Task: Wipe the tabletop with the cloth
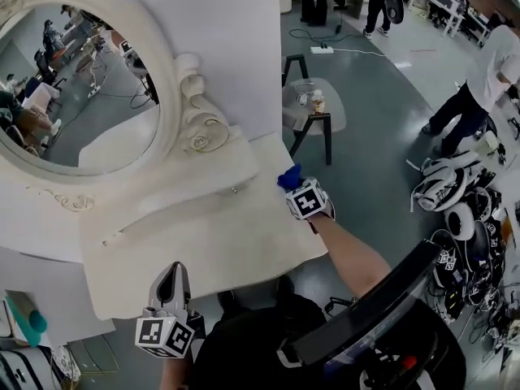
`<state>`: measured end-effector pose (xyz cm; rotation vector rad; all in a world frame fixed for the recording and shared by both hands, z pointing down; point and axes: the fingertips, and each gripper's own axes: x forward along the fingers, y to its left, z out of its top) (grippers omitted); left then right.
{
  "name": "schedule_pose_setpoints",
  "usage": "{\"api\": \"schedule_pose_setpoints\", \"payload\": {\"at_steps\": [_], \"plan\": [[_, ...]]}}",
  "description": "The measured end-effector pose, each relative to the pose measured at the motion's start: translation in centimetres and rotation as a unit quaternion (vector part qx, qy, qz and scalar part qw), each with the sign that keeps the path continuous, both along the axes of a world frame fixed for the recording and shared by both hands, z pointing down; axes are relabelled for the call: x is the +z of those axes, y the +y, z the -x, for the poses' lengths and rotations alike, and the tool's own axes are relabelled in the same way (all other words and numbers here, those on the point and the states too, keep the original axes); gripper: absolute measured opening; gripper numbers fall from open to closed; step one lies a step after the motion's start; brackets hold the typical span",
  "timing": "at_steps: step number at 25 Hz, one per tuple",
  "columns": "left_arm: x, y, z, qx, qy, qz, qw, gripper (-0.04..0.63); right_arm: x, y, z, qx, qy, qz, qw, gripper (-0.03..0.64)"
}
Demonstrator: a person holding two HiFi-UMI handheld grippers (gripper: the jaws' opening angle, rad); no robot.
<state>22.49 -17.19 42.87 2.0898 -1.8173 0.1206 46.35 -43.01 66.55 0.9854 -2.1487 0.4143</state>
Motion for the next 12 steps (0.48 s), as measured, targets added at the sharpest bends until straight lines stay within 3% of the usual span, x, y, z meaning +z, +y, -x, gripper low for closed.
{"api": "schedule_pose_setpoints", "payload": {"at_steps": [6, 12], "plan": [[0.5, -2.0, -2.5, 0.039, 0.011, -0.009, 0.9991, 0.008, -0.2, 6.4, -2.8, -0.019, -0.011, 0.013, 1.000, 0.130], [0.7, -3.9, -4.5, 0.068, 0.012, -0.013, 0.9975, 0.008, 0.4, 11.8, -7.1, -0.004, -0.011, 0.021, 1.000, 0.130]]}}
